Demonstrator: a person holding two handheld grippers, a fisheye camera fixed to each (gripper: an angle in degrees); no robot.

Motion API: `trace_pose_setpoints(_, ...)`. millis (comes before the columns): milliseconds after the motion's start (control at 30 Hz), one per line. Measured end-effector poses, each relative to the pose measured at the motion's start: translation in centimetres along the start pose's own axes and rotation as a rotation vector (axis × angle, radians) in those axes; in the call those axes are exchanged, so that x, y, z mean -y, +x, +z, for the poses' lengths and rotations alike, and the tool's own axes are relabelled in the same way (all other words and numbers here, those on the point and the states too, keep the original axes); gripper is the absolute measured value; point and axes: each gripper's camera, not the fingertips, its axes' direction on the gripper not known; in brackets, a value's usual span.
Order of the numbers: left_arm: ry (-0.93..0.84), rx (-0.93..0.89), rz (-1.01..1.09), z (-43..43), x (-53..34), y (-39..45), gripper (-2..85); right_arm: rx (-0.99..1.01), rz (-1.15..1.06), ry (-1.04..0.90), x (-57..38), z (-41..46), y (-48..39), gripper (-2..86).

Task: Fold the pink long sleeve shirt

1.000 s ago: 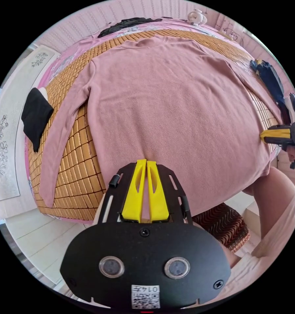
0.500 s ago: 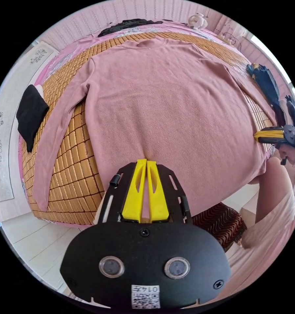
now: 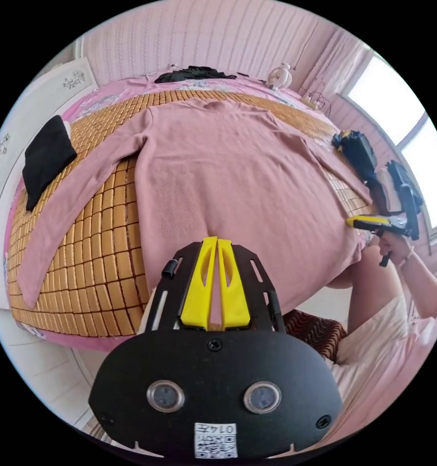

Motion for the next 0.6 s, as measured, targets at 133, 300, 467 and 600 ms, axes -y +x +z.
trace_pose_setpoints(133, 0.219, -0.002, -0.115, -6.5, -6.1, -3.1, -1.0, -0.137, -0.032, -0.010, -2.8, -2.4, -3.3, -1.0)
trace_pose_setpoints(300, 0.397, 0.233, -0.314, -12.5, -11.0, -10.0, -0.9, -0.214, -0.236, 0.018, -2.5, -4.3, -10.6, -0.8)
trace_pose_setpoints(467, 0.568, 0.365, -0.645, -17.5, -18.7, -22.0, 0.6, -0.274, -0.421, 0.023, 0.9, -4.2, -19.1, 1.3)
trace_pose_setpoints(600, 0.584, 0.346, -0.793, -17.9, -25.0, -28.3, 5.5, -0.188, -0.608, 0.027, 6.3, -3.4, -27.7, 7.5)
